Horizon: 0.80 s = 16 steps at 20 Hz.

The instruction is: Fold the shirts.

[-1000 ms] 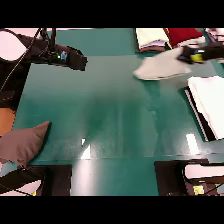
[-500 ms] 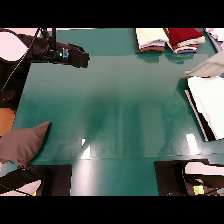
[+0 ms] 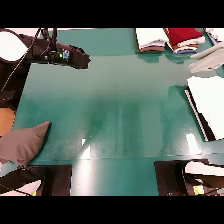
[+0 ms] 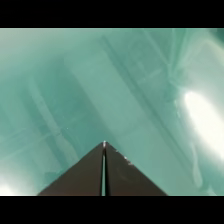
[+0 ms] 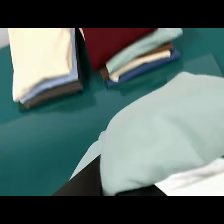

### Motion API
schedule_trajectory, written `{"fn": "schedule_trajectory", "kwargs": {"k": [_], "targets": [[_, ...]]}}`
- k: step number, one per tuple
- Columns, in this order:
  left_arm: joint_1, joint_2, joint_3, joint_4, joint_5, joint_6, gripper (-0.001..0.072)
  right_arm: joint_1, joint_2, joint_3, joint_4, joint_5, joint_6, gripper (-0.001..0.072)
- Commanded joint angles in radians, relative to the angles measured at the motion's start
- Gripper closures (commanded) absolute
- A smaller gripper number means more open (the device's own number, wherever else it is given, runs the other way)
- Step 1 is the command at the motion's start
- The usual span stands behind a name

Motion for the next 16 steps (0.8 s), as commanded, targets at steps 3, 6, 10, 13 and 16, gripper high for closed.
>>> {"fn": "schedule_trajectory", "kwargs": {"k": [3,6,10,13,16], "targets": [[0.0,0.0,0.0,0.0,-0.004,0.001,0.0683,-0.107,0.154,-0.251,-0.132,0.098,-0.041,0.0696],[0.0,0.0,0.0,0.001,-0.004,0.009,0.0682,-0.196,0.282,-0.464,-0.24,0.105,-0.041,0.0696],[0.0,0.0,0.0,0.001,-0.004,0.009,0.0683,-0.319,0.426,-0.74,-0.318,0.101,-0.042,0.0678],[0.0,0.0,0.0,0.001,-0.004,0.009,0.0683,-0.386,0.478,-0.864,-0.391,0.111,-0.041,0.0107],[0.0,0.0,0.0,0.0,-0.003,0.009,0.0682,-0.426,0.485,-0.842,-0.391,0.134,-0.04,0.0079]]}}
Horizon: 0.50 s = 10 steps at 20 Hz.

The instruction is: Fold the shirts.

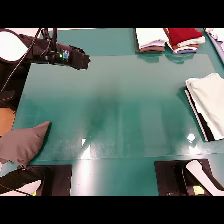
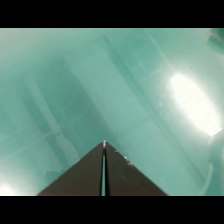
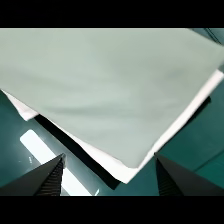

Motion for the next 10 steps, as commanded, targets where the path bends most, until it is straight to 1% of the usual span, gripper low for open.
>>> {"fn": "schedule_trajectory", "kwargs": {"k": [1,3,5,7,10], "targets": [[0.0,0.0,0.0,0.0,0.002,0.0,0.0683,-0.041,0.027,0.005,0.027,0.008,0.002,0.0079],[0.0,0.0,0.0,0.0,0.011,0.0,0.0683,0.016,0.027,0.088,0.185,-0.045,0.002,0.008],[0.0,0.0,0.0,0.002,0.011,0.0,0.0682,0.149,0.027,0.166,0.326,-0.079,0.002,0.008],[0.0,0.0,0.0,0.004,0.012,0.0,0.0683,0.341,0.027,0.228,0.37,-0.105,0.002,0.008],[0.0,0.0,0.0,0.003,0.013,0.0,0.0682,0.657,0.027,0.278,0.368,-0.176,0.002,0.0091]]}}
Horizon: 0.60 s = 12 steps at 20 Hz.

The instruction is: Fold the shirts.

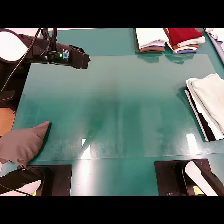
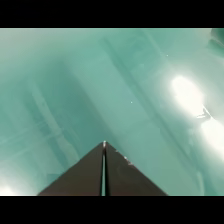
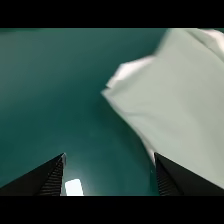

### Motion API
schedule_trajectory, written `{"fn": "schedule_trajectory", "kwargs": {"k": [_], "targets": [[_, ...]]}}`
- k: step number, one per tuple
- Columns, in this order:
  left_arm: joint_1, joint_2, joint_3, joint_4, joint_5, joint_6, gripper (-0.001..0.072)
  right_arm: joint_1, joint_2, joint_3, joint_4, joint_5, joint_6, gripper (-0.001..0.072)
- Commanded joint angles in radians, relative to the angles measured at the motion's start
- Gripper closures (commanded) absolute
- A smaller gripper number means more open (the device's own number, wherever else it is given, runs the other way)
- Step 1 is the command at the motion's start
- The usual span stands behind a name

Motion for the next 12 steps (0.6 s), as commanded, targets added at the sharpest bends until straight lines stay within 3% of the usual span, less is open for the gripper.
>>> {"fn": "schedule_trajectory", "kwargs": {"k": [1,2,3,4,5,12], "targets": [[0.0,0.0,0.0,0.001,0.002,0.0,0.0682,0.338,0.001,0.062,0.057,-0.096,0.0,0.0097],[0.0,0.0,0.0,0.001,0.002,0.0,0.0683,0.432,0.001,0.063,0.056,-0.127,0.0,0.0184],[0.0,0.0,0.0,0.001,0.002,0.0,0.0682,0.509,0.001,0.063,0.053,-0.152,0.0,0.0329],[0.0,0.0,0.0,0.001,0.002,0.0,0.0682,0.581,0.001,0.063,0.053,-0.177,-0.001,0.0569],[0.0,0.0,0.0,0.001,0.002,0.0,0.0683,0.636,0.001,0.063,0.053,-0.196,-0.002,0.0696],[0.0,0.0,0.0,0.001,0.002,0.0,0.0682,0.744,0.001,0.063,0.055,-0.213,-0.001,0.0696]]}}
